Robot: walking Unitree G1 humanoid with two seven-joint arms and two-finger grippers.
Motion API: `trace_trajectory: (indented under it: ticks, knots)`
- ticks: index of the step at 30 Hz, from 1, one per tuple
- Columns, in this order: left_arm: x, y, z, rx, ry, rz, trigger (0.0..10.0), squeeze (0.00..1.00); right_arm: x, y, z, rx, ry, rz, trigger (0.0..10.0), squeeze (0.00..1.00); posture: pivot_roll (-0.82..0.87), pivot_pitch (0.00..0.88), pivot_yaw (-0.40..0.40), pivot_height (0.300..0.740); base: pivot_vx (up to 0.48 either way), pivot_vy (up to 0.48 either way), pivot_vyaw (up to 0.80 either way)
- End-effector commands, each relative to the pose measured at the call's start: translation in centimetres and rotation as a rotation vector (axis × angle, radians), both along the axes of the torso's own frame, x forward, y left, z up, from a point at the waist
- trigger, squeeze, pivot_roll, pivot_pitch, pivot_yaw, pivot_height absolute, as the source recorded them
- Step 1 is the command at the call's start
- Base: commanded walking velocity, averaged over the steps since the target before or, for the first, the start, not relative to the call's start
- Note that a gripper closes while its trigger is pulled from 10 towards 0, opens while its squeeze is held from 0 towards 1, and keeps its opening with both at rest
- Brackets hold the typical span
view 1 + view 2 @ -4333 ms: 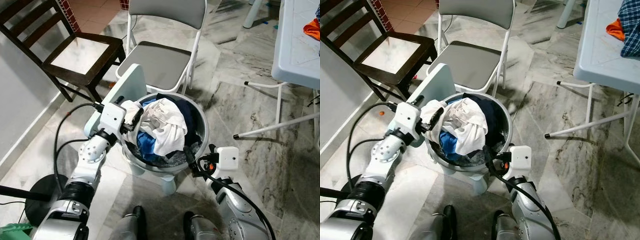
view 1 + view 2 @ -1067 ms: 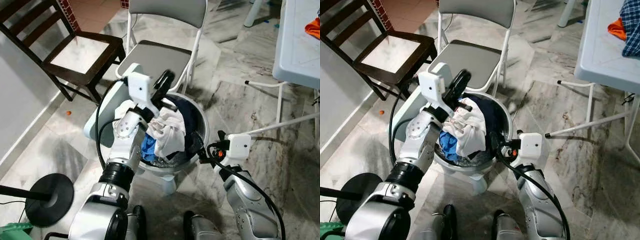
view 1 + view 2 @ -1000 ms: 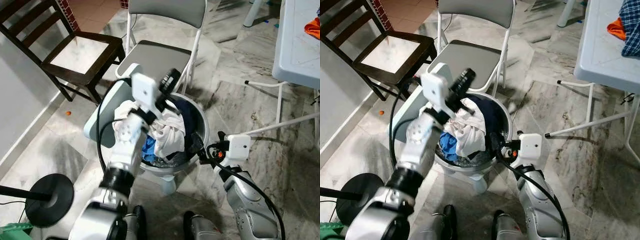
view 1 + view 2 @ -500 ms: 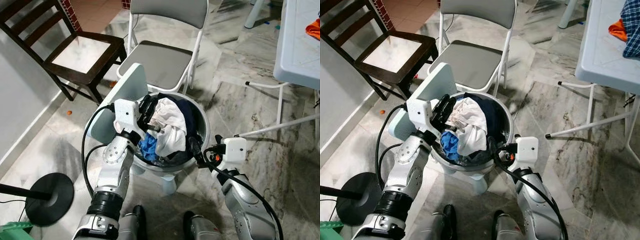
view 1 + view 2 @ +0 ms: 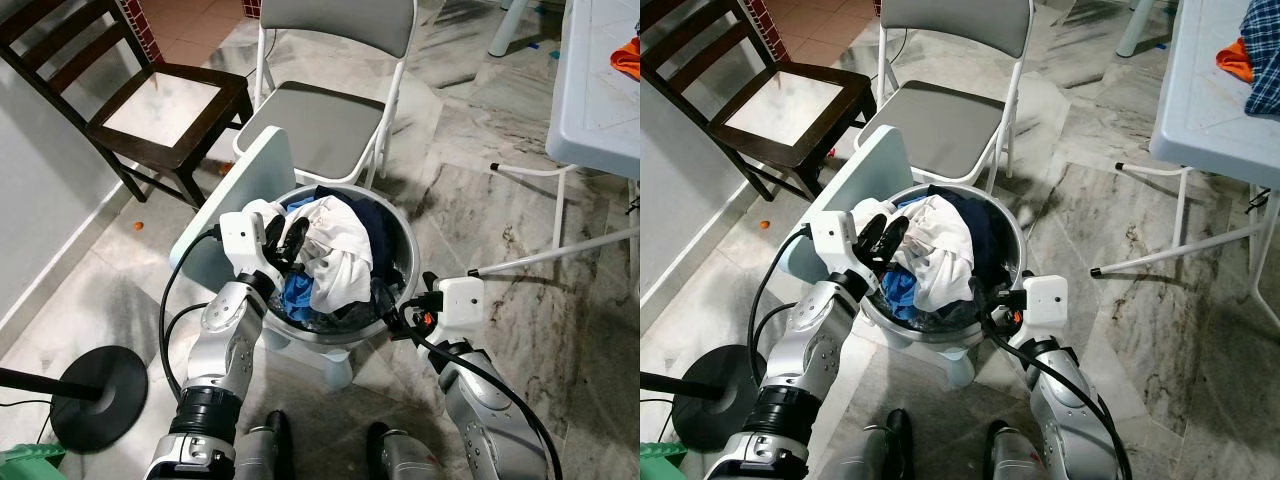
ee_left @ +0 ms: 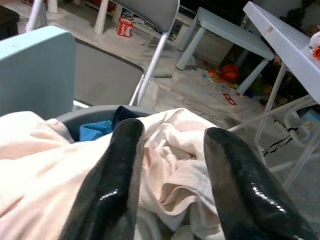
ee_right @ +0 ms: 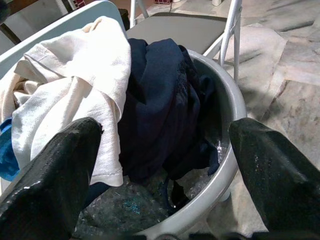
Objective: Hang hanger
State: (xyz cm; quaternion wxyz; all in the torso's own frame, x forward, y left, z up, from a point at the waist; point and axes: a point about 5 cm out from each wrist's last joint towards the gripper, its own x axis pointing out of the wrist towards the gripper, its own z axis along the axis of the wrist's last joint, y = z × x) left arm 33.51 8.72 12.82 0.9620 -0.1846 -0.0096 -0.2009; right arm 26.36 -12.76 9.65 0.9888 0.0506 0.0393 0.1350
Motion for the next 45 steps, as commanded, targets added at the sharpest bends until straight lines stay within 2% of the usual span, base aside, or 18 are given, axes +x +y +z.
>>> trace_trajectory:
  ticks: [1,7,10,11,12,13,14,15,16,17,18,25,34,45]
  knots:
    - [-0.1,-0.2,-0.2,-0.022,0.033,-0.010,10.0,1.00,-0.4,0.2,-0.3,-0.005,0.010,0.017,10.0,0.00,-0.14,0.261,0.066,0.740,0.000,0.000,0.00]
    - [0.1,-0.8,-0.7,-0.044,0.107,-0.009,10.0,1.00,-0.5,0.5,-0.4,-0.013,0.010,0.032,10.0,0.00,-0.14,0.262,0.062,0.740,0.000,0.000,0.00]
    - [0.5,-0.8,-1.8,0.010,0.191,0.021,10.0,1.00,-0.5,0.6,-0.4,-0.015,0.010,0.038,10.0,0.00,-0.14,0.265,0.061,0.740,0.000,0.000,0.00]
    - [0.7,-0.7,-2.1,0.014,0.219,0.030,10.0,0.50,-0.6,0.7,-0.4,-0.016,0.010,0.040,10.0,0.00,-0.14,0.266,0.060,0.740,0.000,0.000,0.00]
    - [0.7,-0.6,-2.3,0.015,0.238,0.035,10.0,0.50,-0.6,0.7,-0.4,-0.016,0.010,0.041,10.0,0.00,-0.14,0.267,0.060,0.740,0.000,0.000,0.00]
    - [0.8,-0.5,-2.5,0.010,0.259,0.039,10.0,0.00,-0.6,0.7,-0.4,-0.017,0.010,0.041,10.0,0.00,-0.14,0.267,0.060,0.740,0.000,0.000,0.00]
    - [1.0,-0.4,-2.7,-0.012,0.279,0.047,10.0,0.00,-0.6,0.7,-0.4,-0.017,0.011,0.042,10.0,0.00,-0.14,0.267,0.060,0.740,0.000,0.000,0.00]
    - [1.1,-0.5,-3.0,-0.002,0.302,0.024,9.1,0.00,-0.6,0.7,-0.4,-0.018,0.011,0.043,10.0,0.00,-0.14,0.268,0.060,0.740,0.000,0.000,0.00]
    - [1.2,-0.5,-3.0,-0.005,0.307,0.020,3.2,0.00,-0.6,0.7,-0.4,-0.019,0.011,0.045,10.0,0.00,-0.14,0.268,0.060,0.740,0.000,0.000,0.00]
    - [1.2,-0.6,-3.1,-0.008,0.310,0.018,3.2,0.00,-0.6,0.8,-0.4,-0.019,0.011,0.045,10.0,0.00,-0.14,0.268,0.060,0.740,0.000,0.000,0.00]
    - [1.3,-0.6,-3.0,-0.016,0.310,0.010,0.0,0.00,-0.6,0.8,-0.5,-0.021,0.012,0.045,10.0,0.00,-0.14,0.268,0.063,0.740,0.000,0.000,0.00]
    - [2.1,-0.9,-2.7,-0.051,0.311,0.009,0.0,0.00,-0.7,0.8,-0.9,-0.003,0.052,0.024,10.0,0.00,-0.15,0.268,0.068,0.740,0.000,0.000,0.00]
    - [2.2,-1.6,-2.3,-0.061,0.289,-0.016,0.0,0.00,-0.7,0.9,-1.1,0.010,0.069,0.024,10.0,0.00,-0.15,0.268,0.071,0.740,0.000,0.000,0.00]
    - [2.4,-1.3,-2.2,-0.056,0.268,-0.006,0.0,0.00,-0.8,1.2,-1.1,0.005,0.080,0.048,10.0,0.00,-0.14,0.269,0.072,0.740,0.000,0.000,0.00]
